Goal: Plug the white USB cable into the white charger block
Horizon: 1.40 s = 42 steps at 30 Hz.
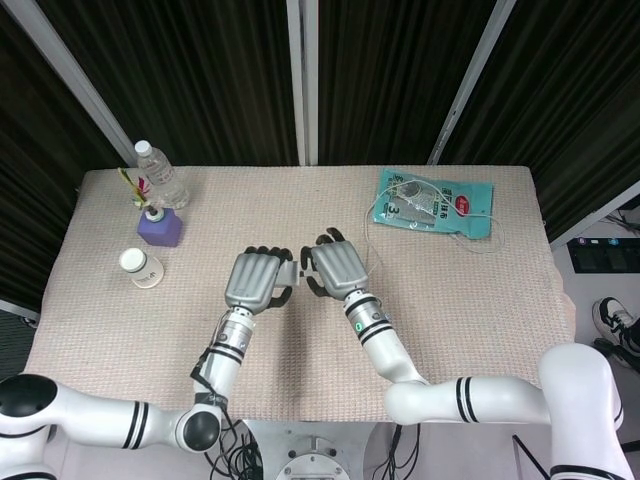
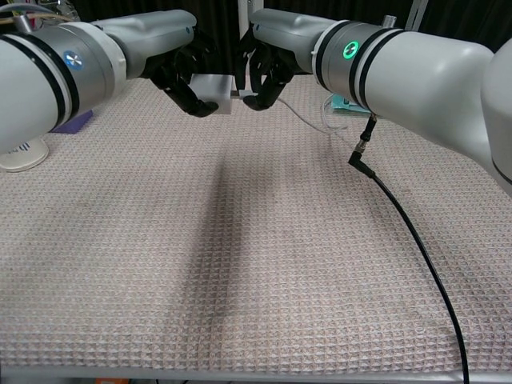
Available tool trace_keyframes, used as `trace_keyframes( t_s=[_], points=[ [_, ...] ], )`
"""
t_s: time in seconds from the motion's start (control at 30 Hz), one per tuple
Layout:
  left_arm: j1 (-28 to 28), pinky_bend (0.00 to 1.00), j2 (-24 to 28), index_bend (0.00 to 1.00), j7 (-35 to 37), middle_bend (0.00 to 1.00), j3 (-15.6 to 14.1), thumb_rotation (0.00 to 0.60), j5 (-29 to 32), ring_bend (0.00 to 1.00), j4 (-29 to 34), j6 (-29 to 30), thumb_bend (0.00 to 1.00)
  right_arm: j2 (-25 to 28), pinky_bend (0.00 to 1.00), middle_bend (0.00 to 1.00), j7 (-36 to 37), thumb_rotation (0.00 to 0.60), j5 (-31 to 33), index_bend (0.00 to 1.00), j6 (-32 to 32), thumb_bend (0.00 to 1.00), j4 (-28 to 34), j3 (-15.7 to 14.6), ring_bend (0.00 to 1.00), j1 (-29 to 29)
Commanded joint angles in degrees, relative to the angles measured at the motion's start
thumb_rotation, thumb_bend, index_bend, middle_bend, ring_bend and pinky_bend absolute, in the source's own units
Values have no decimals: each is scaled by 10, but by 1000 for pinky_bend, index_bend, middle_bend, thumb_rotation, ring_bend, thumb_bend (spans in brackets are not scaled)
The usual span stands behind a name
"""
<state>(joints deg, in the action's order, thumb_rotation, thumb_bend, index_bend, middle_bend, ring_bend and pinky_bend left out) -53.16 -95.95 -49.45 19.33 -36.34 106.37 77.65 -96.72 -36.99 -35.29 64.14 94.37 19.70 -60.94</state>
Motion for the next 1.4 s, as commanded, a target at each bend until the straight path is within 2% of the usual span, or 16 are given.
trace_keyframes(
  t_s=[0.03,0.37,1.4],
  points=[
    [-2,311,-1,456,-2,451,1,547,4,297,-1,1,331,-2,126,545,0,600,1,600,0,330,-2,0,238,-1],
    [-8,340,-6,456,7,451,8,548,13,307,-6,5,330,-15,126,546,6,600,-1,600,11,330,-12,3,239,-1],
    [-22,344,-11,455,28,451,10,545,28,307,-13,-9,329,-71,120,553,38,600,-35,608,26,332,-54,18,245,9]
  ],
)
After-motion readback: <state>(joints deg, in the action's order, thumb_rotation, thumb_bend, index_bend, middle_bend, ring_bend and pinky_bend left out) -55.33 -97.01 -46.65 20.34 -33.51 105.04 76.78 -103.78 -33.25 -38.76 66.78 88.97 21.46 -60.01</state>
